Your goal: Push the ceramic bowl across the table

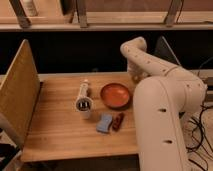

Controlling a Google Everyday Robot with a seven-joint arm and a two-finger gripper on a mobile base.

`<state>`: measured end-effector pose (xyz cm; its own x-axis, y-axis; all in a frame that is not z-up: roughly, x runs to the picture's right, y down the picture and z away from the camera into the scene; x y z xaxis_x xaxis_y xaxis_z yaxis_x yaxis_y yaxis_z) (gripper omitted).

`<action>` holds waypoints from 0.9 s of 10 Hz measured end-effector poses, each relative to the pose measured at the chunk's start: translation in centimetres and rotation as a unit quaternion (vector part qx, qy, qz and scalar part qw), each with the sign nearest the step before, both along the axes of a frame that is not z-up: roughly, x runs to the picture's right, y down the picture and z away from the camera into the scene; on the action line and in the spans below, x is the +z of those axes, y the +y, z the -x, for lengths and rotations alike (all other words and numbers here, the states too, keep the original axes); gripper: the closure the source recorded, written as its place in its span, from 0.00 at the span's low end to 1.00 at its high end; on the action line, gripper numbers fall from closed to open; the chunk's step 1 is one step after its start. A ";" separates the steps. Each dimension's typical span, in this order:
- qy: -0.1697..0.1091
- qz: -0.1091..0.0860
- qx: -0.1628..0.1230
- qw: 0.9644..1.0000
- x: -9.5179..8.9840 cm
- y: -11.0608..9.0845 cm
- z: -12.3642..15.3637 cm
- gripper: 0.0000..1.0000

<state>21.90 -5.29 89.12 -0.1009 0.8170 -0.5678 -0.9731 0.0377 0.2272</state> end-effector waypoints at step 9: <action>0.056 0.116 0.063 0.990 -1.9 11.0 -5.2 1.00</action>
<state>27.08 5.75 87.22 -0.2671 0.6421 -0.7185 -0.9425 -0.0187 0.3337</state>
